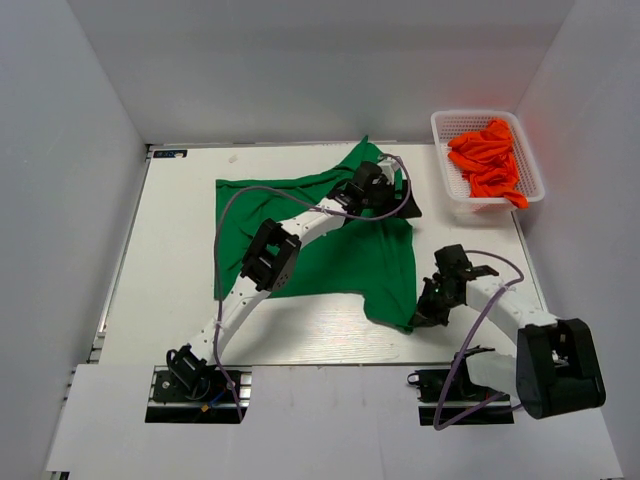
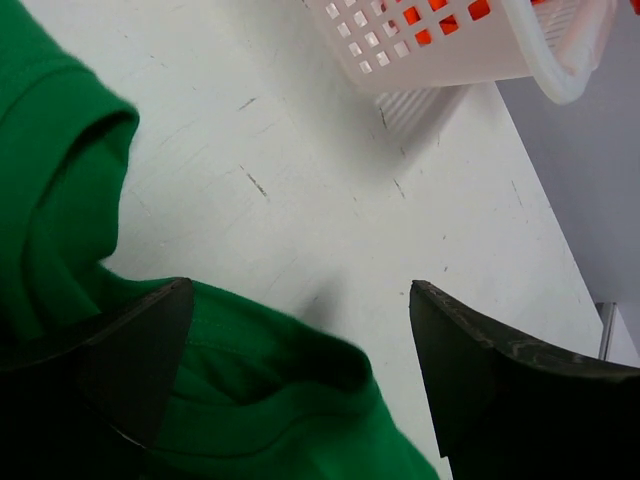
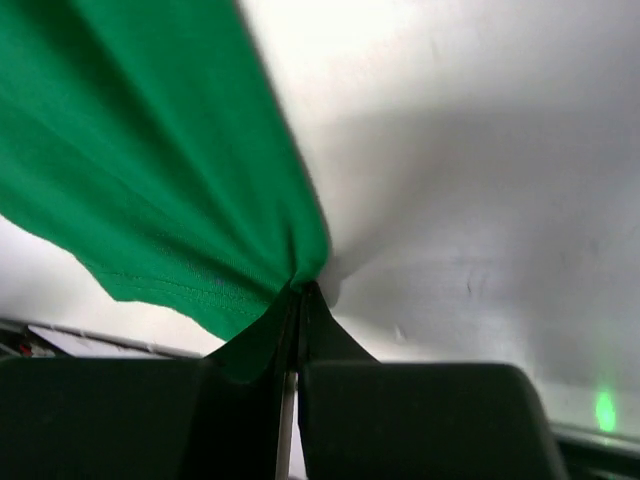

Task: Fold and stack the t-shirts
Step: Flatten out the tshirt

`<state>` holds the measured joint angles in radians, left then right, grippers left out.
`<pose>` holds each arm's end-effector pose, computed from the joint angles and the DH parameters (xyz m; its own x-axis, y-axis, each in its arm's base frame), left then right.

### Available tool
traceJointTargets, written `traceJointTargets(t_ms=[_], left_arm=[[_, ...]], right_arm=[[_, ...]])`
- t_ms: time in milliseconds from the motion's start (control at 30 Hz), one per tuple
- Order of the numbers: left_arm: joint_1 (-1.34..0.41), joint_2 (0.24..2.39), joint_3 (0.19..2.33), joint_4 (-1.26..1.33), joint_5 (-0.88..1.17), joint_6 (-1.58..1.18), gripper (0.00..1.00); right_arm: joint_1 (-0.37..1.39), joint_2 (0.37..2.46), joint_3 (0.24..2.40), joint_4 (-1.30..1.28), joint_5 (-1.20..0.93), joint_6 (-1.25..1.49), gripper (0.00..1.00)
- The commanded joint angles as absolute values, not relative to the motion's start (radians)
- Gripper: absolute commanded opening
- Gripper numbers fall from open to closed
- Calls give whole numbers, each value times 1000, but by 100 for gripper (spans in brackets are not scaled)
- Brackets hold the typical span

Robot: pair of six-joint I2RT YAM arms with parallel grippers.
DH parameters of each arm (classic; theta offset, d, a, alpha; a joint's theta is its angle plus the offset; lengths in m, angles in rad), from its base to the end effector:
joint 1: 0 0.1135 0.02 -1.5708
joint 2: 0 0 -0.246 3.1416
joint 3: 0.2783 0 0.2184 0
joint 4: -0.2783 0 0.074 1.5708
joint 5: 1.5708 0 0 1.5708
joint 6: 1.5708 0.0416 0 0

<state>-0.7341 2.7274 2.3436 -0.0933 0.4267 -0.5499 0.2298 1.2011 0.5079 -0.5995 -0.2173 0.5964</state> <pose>0.4055 -0.3891 0.1381 -0.7520 0.0378 -0.6580 0.5745 0.5270 -0.6263 0.1561 0.0457 0.1446 -0.9320 0.3453 -0.1107 0.2942 0.8985 0.3257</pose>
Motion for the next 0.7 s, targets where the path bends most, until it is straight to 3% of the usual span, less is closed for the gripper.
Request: traceJointTargets(t_ms=[0,133,367,467,667], left_arm=[[-730,2752,2322,-100,413,-568,100],[-730,2752,2322,-100,448,-577,100],[-730,2734,2353,-18,675,-589,100],[-739,2645,2367,-34,706,-568,100],[-714,2378,2312,-181,577,-503,100]], right_arm=[[233,1168,480,-765,-287,637,2],[235,1158,517,-808,-235,664,7],[229,1151,687,-873,-32,653,56],[232,1149,804,-862,41,631,70],[230,1238,931,-702,11,551,84]])
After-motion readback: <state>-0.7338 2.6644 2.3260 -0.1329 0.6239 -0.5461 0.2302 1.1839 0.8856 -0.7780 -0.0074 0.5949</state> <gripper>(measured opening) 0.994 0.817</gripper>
